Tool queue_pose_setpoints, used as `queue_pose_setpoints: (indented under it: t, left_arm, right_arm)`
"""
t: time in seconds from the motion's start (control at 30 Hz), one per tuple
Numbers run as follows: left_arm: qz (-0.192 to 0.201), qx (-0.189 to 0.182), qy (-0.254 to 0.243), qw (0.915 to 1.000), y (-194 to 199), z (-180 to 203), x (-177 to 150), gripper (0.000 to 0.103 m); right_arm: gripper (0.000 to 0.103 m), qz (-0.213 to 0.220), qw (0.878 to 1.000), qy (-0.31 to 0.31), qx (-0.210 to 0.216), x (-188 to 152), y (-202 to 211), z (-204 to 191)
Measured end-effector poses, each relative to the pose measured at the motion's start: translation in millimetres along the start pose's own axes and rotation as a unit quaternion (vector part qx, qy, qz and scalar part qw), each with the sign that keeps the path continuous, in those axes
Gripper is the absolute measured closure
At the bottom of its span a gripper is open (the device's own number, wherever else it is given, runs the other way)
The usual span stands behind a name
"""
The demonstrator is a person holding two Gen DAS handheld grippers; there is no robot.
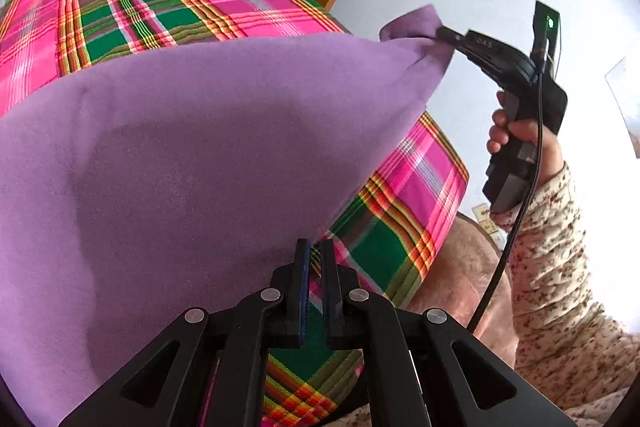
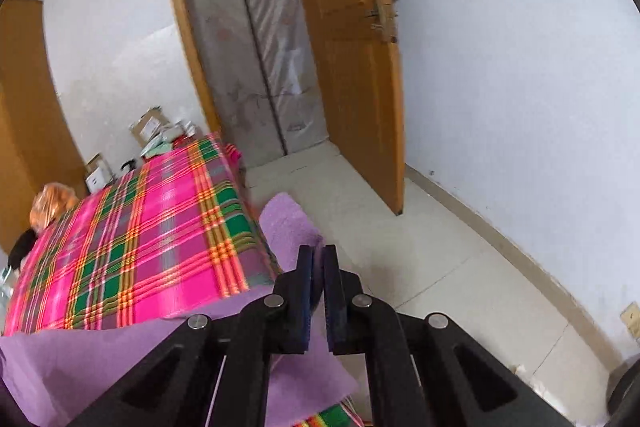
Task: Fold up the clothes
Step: 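Carry the raised garment corner with the right gripper across the garment, then lower the corner onto the garment and open the right gripper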
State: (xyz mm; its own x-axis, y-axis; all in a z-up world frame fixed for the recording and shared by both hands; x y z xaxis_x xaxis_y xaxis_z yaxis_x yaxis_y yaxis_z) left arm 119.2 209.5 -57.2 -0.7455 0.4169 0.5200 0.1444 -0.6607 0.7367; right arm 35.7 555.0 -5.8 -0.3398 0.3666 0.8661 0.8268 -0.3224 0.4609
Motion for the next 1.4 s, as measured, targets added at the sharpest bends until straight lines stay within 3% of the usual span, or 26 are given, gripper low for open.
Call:
queue_pose_setpoints:
  t: [0.17,0.37,0.43,0.57,0.67,0.73,0.77,0.87,1.0,1.13,1.3,1.4]
  left_arm:
    - [-0.02,-0.008,-0.002,0.9998,-5.2,4.0,-7.9,0.099]
    - [-0.026,-0.012,0.0,0.9996,-4.3,4.8,-7.3,0.099]
    - [-0.022,-0.013,0.005,0.9997,0.2,2.0,-3.9,0.097]
    - [-0.008,-0.021,0.023,0.9995,11.5,-4.0,6.9,0.095]
    - [0.002,-0.023,0.034,0.9992,17.7,-8.1,14.7,0.09]
    - [0.007,-0.021,0.042,0.9989,22.2,-12.4,19.0,0.089]
    - [0.008,-0.022,0.045,0.9987,23.7,-14.0,20.8,0.088]
    - [0.017,-0.015,0.056,0.9981,28.9,-24.1,27.5,0.081]
    - [0.017,-0.001,0.079,0.9967,32.9,-44.0,31.4,0.08]
    - [0.005,0.01,0.098,0.9951,29.6,-59.9,29.6,0.08]
    - [-0.003,0.01,0.103,0.9947,25.5,-66.6,27.9,0.08]
    - [-0.007,0.005,0.103,0.9946,21.4,-68.9,27.4,0.08]
  right_arm:
    - [0.1,-0.026,0.999,-0.031,-0.032,-31.1,-1.9,34.4]
    - [0.099,-0.098,0.994,-0.043,-0.021,-63.0,-12.0,45.3]
    - [0.098,-0.1,0.994,-0.039,-0.032,-61.2,-10.6,46.4]
    - [0.084,-0.066,0.993,-0.037,-0.086,-45.1,7.9,61.7]
    - [0.083,-0.027,0.997,-0.03,-0.065,-23.1,16.5,47.5]
    - [0.074,-0.025,0.999,-0.031,-0.025,-14.4,13.2,31.1]
    - [0.067,-0.034,0.999,-0.033,0.002,-13.2,8.6,22.1]
    - [0.067,-0.094,0.994,-0.025,0.053,-25.8,-17.2,-2.7]
    - [0.064,-0.146,0.987,-0.004,0.069,-43.0,-45.1,-23.5]
    - [0.056,-0.164,0.984,0.032,0.067,-54.2,-55.3,-35.2]
    - [0.062,-0.163,0.983,0.059,0.055,-58.0,-56.1,-40.7]
    - [0.08,-0.138,0.987,0.073,0.044,-52.2,-51.7,-45.8]
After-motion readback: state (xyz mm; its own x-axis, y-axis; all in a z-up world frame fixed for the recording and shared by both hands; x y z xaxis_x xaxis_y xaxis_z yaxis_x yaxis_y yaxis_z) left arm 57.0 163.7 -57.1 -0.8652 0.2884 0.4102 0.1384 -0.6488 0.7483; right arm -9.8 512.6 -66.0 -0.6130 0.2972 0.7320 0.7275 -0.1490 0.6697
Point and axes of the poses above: each gripper's, at about its wrist camera, not at the fingertips, and y roughly against the way its jaws point, z to its right, x to its top, the point moved 9 cm from there along -y, roughly the way its jaws point, and after that the axes turned 8 degrees about z, right-handed, at the moved point
